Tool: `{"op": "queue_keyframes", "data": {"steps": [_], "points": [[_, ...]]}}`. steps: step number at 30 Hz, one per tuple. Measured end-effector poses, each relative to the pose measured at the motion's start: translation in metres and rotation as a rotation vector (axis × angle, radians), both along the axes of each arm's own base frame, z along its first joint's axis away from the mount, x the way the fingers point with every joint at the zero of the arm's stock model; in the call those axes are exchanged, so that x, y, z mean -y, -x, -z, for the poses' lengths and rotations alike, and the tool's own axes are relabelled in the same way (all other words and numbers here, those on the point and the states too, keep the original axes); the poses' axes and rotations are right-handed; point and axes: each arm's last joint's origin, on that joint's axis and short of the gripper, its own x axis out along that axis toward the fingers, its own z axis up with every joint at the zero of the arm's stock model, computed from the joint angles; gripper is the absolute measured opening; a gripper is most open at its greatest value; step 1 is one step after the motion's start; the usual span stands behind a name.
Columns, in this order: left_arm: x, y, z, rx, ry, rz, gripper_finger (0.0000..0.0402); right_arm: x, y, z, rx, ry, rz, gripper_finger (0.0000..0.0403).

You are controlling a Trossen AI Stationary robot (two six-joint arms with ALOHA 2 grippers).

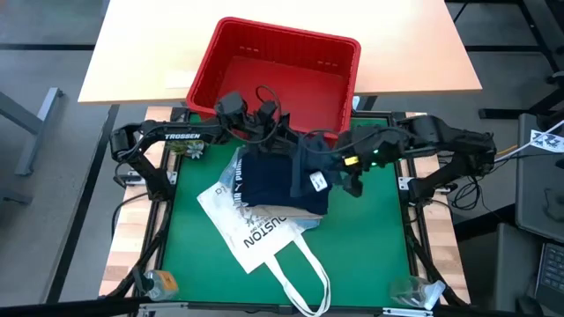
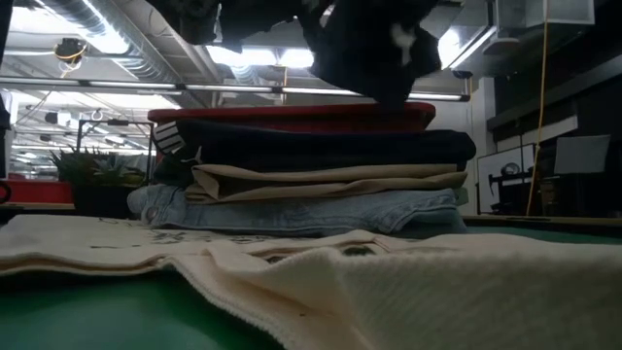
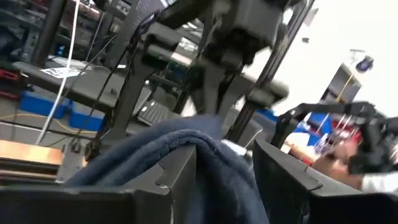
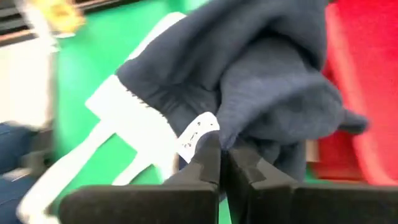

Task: Fold Laundry from Bin
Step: Fold the gray shorts

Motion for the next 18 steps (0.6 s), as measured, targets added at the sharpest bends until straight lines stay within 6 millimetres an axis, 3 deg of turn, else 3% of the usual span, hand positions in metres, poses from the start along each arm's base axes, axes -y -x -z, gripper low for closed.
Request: {"op": "queue_keyframes", "data": {"steps": [9,18], "points": [[0.002,-0.001,0.002,0.029,-0.113,-0.016,0.0165,-0.007,0.018,-0.02,-0.033,-0.265,-0.206,0.0004],[0.013,-0.006,0.021,-0.168,-0.046,0.119,0.0165,-0.008,0.029,-0.015,-0.168,-0.341,-0.206,0.0003]]}}
